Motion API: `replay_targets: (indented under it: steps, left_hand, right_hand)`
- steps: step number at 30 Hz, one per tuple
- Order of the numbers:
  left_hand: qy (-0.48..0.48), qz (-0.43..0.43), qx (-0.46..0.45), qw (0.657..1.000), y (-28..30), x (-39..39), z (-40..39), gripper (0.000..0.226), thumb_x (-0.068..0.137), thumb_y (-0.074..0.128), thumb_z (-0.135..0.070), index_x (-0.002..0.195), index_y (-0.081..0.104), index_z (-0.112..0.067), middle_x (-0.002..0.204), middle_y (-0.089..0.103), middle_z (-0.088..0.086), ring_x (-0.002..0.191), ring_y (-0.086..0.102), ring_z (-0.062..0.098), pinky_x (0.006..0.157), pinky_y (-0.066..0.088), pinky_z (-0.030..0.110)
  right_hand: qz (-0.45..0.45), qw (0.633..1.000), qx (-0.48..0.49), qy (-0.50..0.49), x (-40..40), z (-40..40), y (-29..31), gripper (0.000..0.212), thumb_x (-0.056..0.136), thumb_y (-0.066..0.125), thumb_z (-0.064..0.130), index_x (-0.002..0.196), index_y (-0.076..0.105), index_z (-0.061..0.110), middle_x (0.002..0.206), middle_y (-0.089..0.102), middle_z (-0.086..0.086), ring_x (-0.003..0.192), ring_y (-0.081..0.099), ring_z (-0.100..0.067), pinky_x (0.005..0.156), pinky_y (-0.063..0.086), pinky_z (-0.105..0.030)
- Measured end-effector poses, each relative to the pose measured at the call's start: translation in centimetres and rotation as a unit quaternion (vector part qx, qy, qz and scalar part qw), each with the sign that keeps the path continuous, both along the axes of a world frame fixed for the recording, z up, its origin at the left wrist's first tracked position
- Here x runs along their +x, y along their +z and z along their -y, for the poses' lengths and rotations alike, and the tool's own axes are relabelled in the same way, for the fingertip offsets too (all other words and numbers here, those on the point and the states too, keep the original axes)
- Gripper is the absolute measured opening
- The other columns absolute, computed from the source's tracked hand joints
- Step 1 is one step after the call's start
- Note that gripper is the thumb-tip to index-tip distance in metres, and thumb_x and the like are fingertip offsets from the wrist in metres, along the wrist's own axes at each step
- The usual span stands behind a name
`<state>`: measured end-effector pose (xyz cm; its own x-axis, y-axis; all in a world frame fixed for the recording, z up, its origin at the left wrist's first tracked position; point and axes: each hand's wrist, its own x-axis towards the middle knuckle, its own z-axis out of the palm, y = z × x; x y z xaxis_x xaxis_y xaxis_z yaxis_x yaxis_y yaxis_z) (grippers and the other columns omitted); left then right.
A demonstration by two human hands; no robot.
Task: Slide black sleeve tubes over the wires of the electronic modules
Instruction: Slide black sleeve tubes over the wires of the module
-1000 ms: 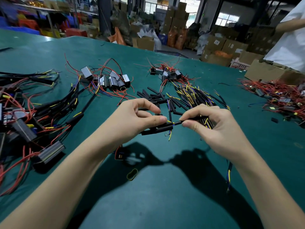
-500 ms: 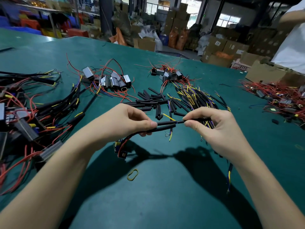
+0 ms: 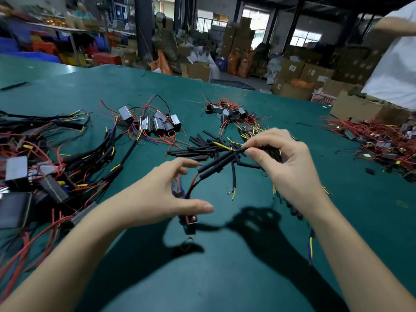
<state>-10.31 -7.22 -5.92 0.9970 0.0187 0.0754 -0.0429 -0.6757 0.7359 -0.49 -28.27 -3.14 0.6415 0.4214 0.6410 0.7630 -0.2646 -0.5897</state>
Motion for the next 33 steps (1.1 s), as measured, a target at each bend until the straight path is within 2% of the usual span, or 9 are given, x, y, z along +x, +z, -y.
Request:
replay_targets:
  steps: [4, 7, 10, 16, 19, 24, 28, 30, 33]
  left_hand:
    - [0.023, 0.034, -0.065, 0.997, -0.6, -1.1, -1.3, 0.045, 0.055, 0.069, -0.061, 0.091, 0.065, -0.034, 0.11, 0.063, -0.024, 0.107, 0.052, -0.016, 0.101, 0.039, 0.021]
    - [0.025, 0.084, -0.146, 0.986, -0.7, -1.8, -1.9, 0.046, 0.067, 0.075, -0.056, 0.104, 0.06, -0.032, 0.113, 0.064, -0.022, 0.111, 0.053, -0.012, 0.102, 0.04, 0.027]
    - [-0.005, 0.096, -0.154, 0.983, -0.4, -2.5, -2.3, 0.066, 0.063, 0.07, -0.059, 0.121, 0.047, -0.04, 0.122, 0.058, -0.028, 0.118, 0.048, -0.011, 0.101, 0.036, 0.023]
    - [0.045, 0.147, -0.107, 0.982, 1.3, -4.1, -4.0, 0.033, 0.076, 0.07, -0.053, 0.09, 0.07, -0.022, 0.1, 0.069, -0.02, 0.102, 0.06, -0.004, 0.091, 0.039, 0.016]
    - [0.142, 0.238, 0.01, 0.961, 2.8, -5.9, -5.7, 0.034, 0.084, 0.065, -0.044, 0.067, 0.06, -0.015, 0.064, 0.062, 0.001, 0.07, 0.058, 0.02, 0.072, 0.039, 0.024]
    - [0.215, 0.296, 0.371, 0.854, 4.7, -7.6, -6.3, 0.039, 0.086, 0.045, -0.047, 0.062, 0.054, -0.017, 0.051, 0.057, 0.005, 0.054, 0.057, 0.025, 0.094, 0.035, 0.038]
    - [0.207, 0.14, 0.498, 0.83, 3.6, -6.7, -4.9, 0.041, 0.089, 0.039, -0.058, 0.077, 0.043, -0.02, 0.069, 0.064, 0.01, 0.072, 0.062, 0.027, 0.083, 0.029, 0.039]
    - [0.2, 0.071, 0.538, 0.816, 2.5, -6.2, -5.2, 0.046, 0.086, 0.022, -0.068, 0.085, 0.033, -0.023, 0.086, 0.066, 0.003, 0.088, 0.06, 0.024, 0.086, 0.025, 0.038]
    - [0.177, 0.016, 0.572, 0.801, 1.2, -5.8, -5.6, 0.045, 0.091, 0.026, -0.065, 0.09, 0.037, -0.022, 0.096, 0.066, 0.005, 0.095, 0.056, 0.023, 0.089, 0.021, 0.04]
  right_hand:
    - [-0.003, 1.0, 0.021, 0.005, 0.1, -2.3, 2.7, 0.016, 0.082, 0.071, 0.019, 0.086, 0.068, 0.035, 0.092, 0.05, 0.015, 0.104, 0.048, -0.015, 0.097, 0.033, -0.025]
    - [-0.02, 0.997, 0.059, 0.041, 0.2, -4.2, 4.7, 0.012, 0.084, 0.07, 0.019, 0.086, 0.069, 0.031, 0.092, 0.051, 0.006, 0.093, 0.051, -0.005, 0.086, 0.038, -0.018]
    - [-0.043, 0.99, 0.098, 0.088, 0.1, -6.4, 5.8, 0.01, 0.085, 0.069, 0.014, 0.087, 0.07, 0.023, 0.091, 0.055, 0.001, 0.086, 0.053, 0.0, 0.078, 0.042, -0.015]
    - [-0.013, 0.988, 0.132, 0.081, 0.3, -9.4, 6.1, 0.011, 0.082, 0.073, 0.02, 0.086, 0.071, 0.03, 0.09, 0.054, -0.001, 0.093, 0.051, -0.008, 0.091, 0.041, -0.028]
    - [0.016, 0.993, 0.101, 0.057, 1.3, -10.7, 5.0, 0.013, 0.08, 0.074, 0.015, 0.087, 0.072, 0.026, 0.089, 0.059, -0.002, 0.086, 0.05, -0.011, 0.082, 0.043, -0.029]
    - [0.145, 0.985, -0.055, 0.074, 2.6, -15.1, 1.2, 0.01, 0.081, 0.069, 0.0, 0.09, 0.073, 0.001, 0.084, 0.07, -0.015, 0.074, 0.062, -0.026, 0.071, 0.045, -0.027]
    - [0.177, 0.962, -0.176, 0.108, 3.1, -18.7, -1.6, 0.013, 0.085, 0.056, -0.005, 0.091, 0.068, -0.004, 0.085, 0.069, -0.016, 0.079, 0.061, -0.033, 0.079, 0.042, -0.034]
    - [0.165, 0.966, -0.175, 0.094, 3.4, -19.6, -2.4, 0.014, 0.083, 0.055, -0.007, 0.09, 0.066, -0.005, 0.084, 0.068, -0.017, 0.076, 0.058, -0.032, 0.082, 0.044, -0.037]
    - [0.146, 0.974, -0.16, 0.07, 3.6, -19.9, -3.0, 0.011, 0.083, 0.055, -0.005, 0.092, 0.062, -0.005, 0.079, 0.065, -0.02, 0.069, 0.054, -0.033, 0.07, 0.044, -0.041]
